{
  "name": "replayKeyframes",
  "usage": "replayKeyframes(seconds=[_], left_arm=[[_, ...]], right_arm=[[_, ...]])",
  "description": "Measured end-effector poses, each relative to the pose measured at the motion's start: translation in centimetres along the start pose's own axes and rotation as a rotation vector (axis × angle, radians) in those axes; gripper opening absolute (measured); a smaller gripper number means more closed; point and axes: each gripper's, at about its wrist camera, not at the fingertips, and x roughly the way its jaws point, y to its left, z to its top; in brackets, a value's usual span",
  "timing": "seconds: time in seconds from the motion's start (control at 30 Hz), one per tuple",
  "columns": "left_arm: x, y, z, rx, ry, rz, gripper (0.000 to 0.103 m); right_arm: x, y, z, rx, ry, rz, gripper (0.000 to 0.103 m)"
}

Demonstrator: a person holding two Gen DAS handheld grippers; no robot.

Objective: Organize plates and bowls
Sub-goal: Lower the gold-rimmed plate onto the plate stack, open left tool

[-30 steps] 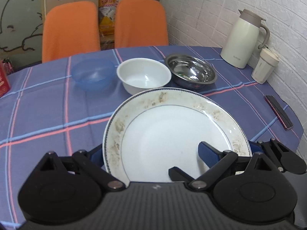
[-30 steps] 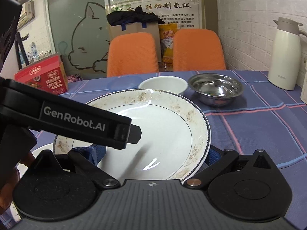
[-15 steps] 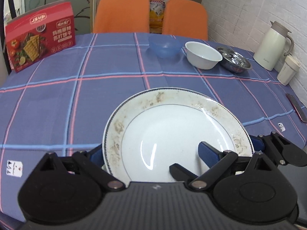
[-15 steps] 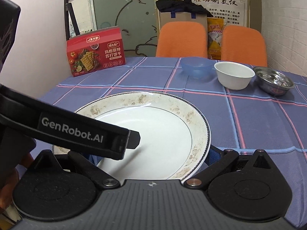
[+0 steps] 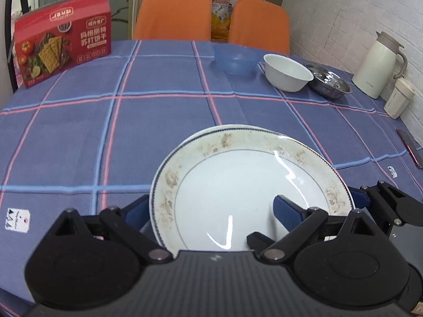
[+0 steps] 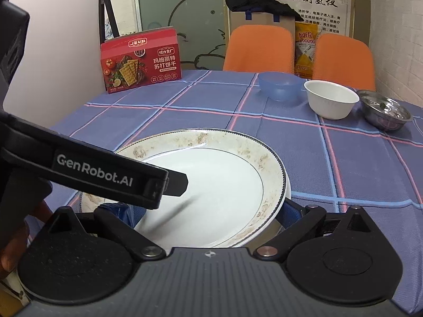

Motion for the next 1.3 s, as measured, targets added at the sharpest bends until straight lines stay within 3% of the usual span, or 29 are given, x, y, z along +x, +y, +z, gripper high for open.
replayKeyframes(seconds=[0.1, 0.27, 0.4, 0.57, 0.87, 1.3], left_arm=[[-0.7, -0.6, 0.3, 0.037, -0.033, 0.019, 0.097], [-1.4, -1.2, 1.3, 0.051, -0.075, 0.025, 0.098], [-1.4, -1.7, 1.7, 0.054, -0.087, 0.027, 0.098], [-1.0, -2.3, 1.9, 0.057, -0.08, 0.022, 0.099], [-1.0, -3.6, 2.1, 0.083, -0.081, 0.024, 0.099], [0.6, -6.8, 3.3, 0.151, -0.049, 0.034, 0.099]], right_arm=[[-0.2, -0.1, 0.1, -0.002, -0.016, -0.014, 0.089], [0.2, 0.9, -0.3, -0.134, 0.013, -0.08, 0.089], [-0.8, -1.2, -0.1, -0.02, -0.025, -0.055, 0.089], [-1.8, -2.5, 0.4, 0.024, -0.075, -0.084, 0.089], [-1.6, -4.9, -0.1, 0.119, -0.047, -0.049, 0.089], [-1.9, -11.0, -0.8, 0.247, -0.069, -0.086, 0.089]])
